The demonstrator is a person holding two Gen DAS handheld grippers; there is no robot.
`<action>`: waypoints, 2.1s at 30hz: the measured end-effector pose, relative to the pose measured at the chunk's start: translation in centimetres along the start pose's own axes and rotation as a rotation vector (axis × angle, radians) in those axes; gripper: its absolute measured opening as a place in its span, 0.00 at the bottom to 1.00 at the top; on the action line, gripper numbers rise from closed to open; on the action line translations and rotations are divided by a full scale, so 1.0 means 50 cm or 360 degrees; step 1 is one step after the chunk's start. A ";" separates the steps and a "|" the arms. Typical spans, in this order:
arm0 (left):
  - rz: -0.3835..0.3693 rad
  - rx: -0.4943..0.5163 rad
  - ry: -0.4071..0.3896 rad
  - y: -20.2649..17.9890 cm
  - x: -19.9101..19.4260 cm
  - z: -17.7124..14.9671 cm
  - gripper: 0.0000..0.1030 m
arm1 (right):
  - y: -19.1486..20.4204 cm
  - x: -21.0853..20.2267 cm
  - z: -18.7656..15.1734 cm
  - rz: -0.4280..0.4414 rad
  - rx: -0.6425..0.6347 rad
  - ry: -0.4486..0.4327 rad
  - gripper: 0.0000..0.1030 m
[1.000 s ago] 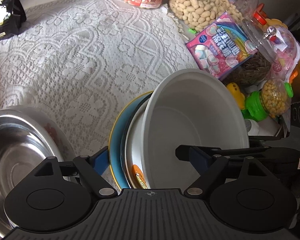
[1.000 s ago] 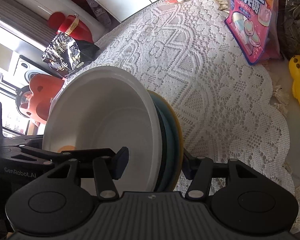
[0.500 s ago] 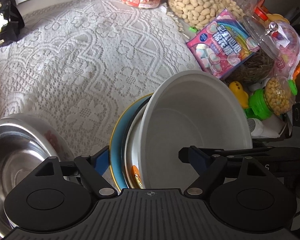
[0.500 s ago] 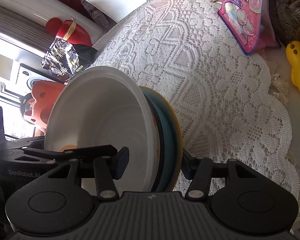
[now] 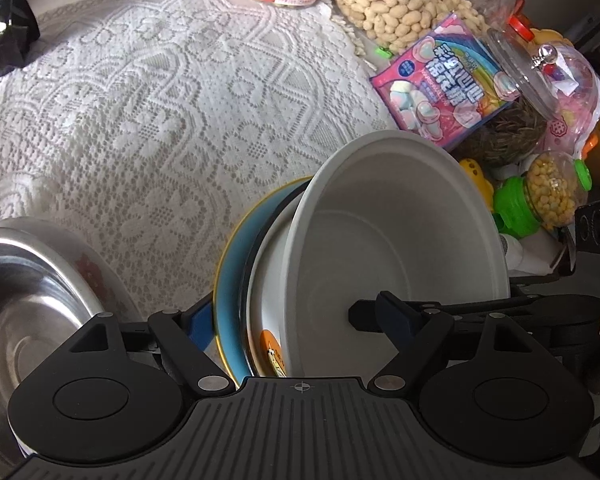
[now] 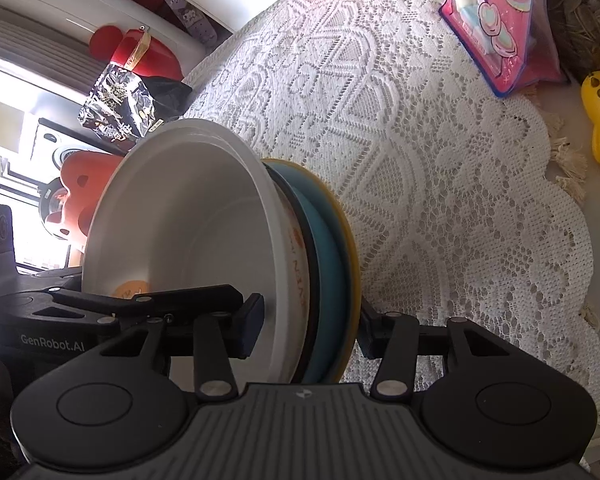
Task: Organize plates and bowls
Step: 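Lift the nested bowls with both grippers and carry them over the steel bowl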
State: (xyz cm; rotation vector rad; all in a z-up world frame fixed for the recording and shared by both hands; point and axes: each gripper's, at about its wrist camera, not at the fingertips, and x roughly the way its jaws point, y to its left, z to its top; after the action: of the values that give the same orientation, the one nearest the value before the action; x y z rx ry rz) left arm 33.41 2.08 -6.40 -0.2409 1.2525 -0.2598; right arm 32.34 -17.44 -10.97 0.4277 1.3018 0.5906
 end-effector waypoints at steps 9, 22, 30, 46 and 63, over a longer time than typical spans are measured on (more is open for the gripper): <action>-0.0023 -0.0028 0.0016 0.006 0.001 0.004 0.83 | -0.002 0.011 0.010 0.0002 0.0041 0.0047 0.47; -0.0074 -0.0103 0.0103 0.006 0.003 -0.012 0.81 | 0.003 -0.003 0.010 -0.0022 0.0068 0.0093 0.48; -0.0051 -0.0070 0.0067 0.001 0.003 -0.011 0.74 | 0.002 -0.003 0.010 -0.0107 0.0050 0.0078 0.50; -0.0001 -0.0029 0.0041 -0.007 0.001 -0.017 0.71 | 0.003 -0.009 -0.001 -0.0100 0.0024 0.0057 0.51; -0.0010 -0.0007 0.0042 -0.006 0.004 -0.020 0.71 | -0.003 -0.014 -0.011 -0.0080 0.0074 0.0069 0.49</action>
State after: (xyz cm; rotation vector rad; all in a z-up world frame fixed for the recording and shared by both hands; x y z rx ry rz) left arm 32.47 1.71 -6.79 -0.2460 1.2791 -0.2662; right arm 31.73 -18.02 -10.62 0.4215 1.3660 0.5307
